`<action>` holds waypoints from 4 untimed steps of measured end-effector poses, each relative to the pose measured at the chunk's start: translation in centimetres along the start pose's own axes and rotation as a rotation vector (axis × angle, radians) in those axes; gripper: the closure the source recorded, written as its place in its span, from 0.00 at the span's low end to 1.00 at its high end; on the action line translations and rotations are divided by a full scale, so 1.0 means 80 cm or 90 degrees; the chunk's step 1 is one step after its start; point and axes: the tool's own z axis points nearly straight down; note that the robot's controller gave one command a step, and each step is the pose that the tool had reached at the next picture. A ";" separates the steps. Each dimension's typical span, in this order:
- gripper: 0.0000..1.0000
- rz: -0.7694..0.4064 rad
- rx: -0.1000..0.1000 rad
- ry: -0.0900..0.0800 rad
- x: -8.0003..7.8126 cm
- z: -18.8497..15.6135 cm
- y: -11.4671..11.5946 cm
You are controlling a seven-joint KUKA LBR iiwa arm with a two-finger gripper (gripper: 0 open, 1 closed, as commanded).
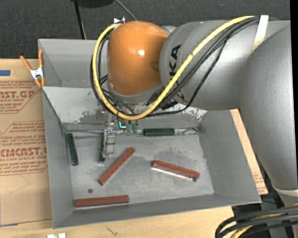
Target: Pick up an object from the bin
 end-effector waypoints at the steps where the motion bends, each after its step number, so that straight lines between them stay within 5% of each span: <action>1: 0.00 0.001 -0.001 -0.005 -0.002 -0.006 -0.002; 2: 0.00 -0.157 -0.001 -0.010 -0.005 0.055 -0.020; 3: 0.00 -0.319 0.001 -0.001 0.015 0.083 -0.068; 4: 0.00 -0.292 0.000 -0.006 0.004 0.115 -0.065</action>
Offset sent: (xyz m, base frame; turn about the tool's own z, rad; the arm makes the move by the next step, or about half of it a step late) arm 0.0041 -0.0525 -0.1515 -0.7245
